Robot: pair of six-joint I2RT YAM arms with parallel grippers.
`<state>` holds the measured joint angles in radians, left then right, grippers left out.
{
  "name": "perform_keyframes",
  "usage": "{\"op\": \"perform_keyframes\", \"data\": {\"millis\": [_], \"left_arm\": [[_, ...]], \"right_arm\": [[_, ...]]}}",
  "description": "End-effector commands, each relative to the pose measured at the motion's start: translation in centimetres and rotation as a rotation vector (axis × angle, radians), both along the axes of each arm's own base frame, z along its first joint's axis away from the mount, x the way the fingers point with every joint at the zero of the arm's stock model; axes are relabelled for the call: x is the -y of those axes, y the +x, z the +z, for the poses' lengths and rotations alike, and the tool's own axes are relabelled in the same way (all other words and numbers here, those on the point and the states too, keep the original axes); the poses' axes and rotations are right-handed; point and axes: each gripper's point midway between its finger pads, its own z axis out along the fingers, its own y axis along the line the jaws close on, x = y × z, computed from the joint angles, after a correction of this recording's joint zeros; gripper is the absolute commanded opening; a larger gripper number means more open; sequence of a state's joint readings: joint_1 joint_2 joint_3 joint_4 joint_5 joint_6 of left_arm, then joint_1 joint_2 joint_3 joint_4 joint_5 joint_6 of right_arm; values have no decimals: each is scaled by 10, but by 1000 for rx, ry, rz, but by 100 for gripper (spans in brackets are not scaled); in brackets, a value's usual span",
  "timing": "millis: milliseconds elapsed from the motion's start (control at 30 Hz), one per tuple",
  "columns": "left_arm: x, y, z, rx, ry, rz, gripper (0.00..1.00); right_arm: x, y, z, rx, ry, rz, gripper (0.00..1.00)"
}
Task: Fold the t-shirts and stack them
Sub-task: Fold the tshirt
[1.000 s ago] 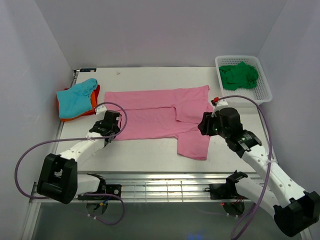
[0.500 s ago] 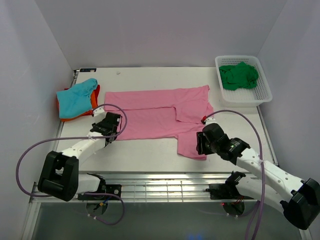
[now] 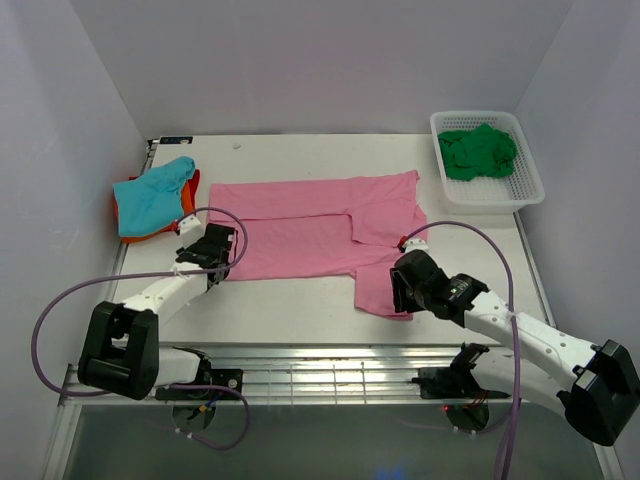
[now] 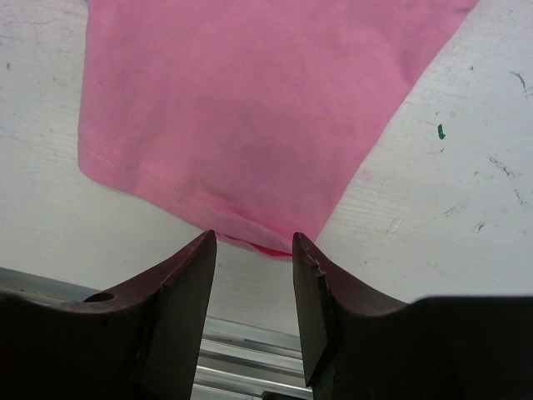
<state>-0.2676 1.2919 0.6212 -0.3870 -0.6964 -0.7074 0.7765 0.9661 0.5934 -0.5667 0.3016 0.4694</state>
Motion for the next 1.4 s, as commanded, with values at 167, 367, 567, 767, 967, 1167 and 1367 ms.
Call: {"op": "perform_keyframes", "data": {"millis": [167,367,567,767,967,1167,1367], "left_arm": [[-5,7,-9,4,-94,-1,50],[-1,10,-19,-39,-121,-16,49],[-1,12,-19,-46,-124,-21,47],[-2,11,-12,-30,-126,-12,47],[-2,10,-12,-42,-126,-5,46],[-3,11,-8,-30,-125,-1,46],[-2,11,-9,-32,-125,-2,46]], "right_arm": [[1,5,10,31,-6,-39,48],[4,5,7,23,-32,-45,48],[10,4,-4,-7,-79,-65,44],[13,2,-12,-26,-99,-75,40],[13,-3,-15,-51,-100,-76,43],[10,-14,-26,-97,-81,-68,43],[11,-24,-34,-129,-87,-75,42]]}}
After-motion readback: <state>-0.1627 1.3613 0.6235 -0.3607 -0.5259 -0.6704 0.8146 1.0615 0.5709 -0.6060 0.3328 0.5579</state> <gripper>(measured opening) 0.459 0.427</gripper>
